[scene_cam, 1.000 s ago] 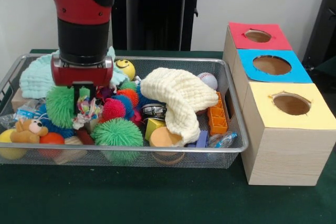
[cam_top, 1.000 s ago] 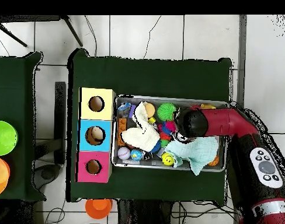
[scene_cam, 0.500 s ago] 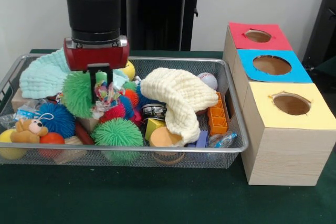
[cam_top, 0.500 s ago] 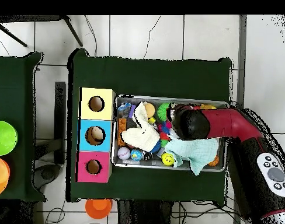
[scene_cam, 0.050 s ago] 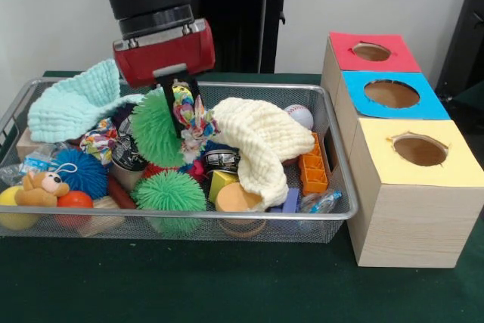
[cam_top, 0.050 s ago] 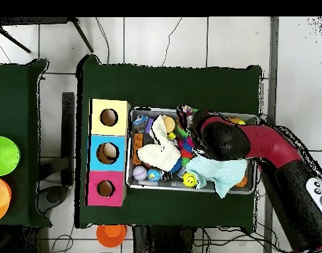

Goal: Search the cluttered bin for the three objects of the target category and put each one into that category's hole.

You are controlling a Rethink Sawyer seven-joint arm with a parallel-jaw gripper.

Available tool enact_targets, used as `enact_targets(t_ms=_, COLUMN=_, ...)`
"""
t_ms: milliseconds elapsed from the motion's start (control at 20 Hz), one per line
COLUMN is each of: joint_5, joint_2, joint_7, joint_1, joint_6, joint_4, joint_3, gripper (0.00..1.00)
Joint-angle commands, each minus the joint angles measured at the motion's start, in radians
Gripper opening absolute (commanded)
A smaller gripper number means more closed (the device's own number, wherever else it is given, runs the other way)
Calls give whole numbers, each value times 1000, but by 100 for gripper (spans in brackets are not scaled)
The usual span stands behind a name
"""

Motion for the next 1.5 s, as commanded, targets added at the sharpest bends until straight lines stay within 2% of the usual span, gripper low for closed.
enact_targets(t_ms=50, joint_5=23, joint_2=103, joint_7=-159, joint_1=-88, joint_6=-34, joint_4=141, joint_3=238, gripper=0)
enact_targets(t_ms=200, joint_5=-6, joint_2=158, joint_7=-153, joint_1=-101, joint_6=-51, joint_4=143, joint_3=259, gripper=0)
enact_targets(t_ms=300, joint_5=-60, joint_2=156, joint_7=-182, joint_1=-79, joint_6=-16, joint_4=138, joint_3=219, gripper=0)
enact_targets(t_ms=350, joint_5=-88, joint_2=123, joint_7=-239, joint_1=-31, joint_6=129, joint_4=110, joint_3=140, gripper=0)
enact_targets(t_ms=450, joint_5=-130, joint_2=99, joint_7=-208, joint_1=11, joint_6=136, joint_4=90, joint_3=83, gripper=0)
enact_targets(t_ms=550, joint_5=-169, joint_2=56, joint_7=-218, joint_1=109, joint_6=329, joint_4=29, joint_3=-37, gripper=0)
enact_targets(t_ms=650, joint_5=-224, joint_2=35, joint_7=-208, joint_1=191, joint_6=466, joint_4=-31, joint_3=-127, gripper=0)
enact_targets(t_ms=700, joint_5=-226, joint_2=40, joint_7=-192, joint_1=199, joint_6=463, joint_4=-41, joint_3=-134, gripper=0)
enact_targets(t_ms=750, joint_5=-215, joint_2=60, joint_7=-144, joint_1=195, joint_6=382, joint_4=-47, joint_3=-118, gripper=0)
enact_targets(t_ms=850, joint_5=-216, joint_2=89, joint_7=-119, joint_1=184, joint_6=306, joint_4=-49, joint_3=-91, gripper=0)
enact_targets(t_ms=950, joint_5=-237, joint_2=89, joint_7=-130, joint_1=197, joint_6=341, joint_4=-52, joint_3=-105, gripper=0)
enact_targets(t_ms=1200, joint_5=-256, joint_2=88, joint_7=-106, joint_1=212, joint_6=341, joint_4=-59, joint_3=-120, gripper=0)
enact_targets(t_ms=1500, joint_5=-296, joint_2=77, joint_7=-100, joint_1=262, joint_6=387, joint_4=-104, joint_3=-165, gripper=0)
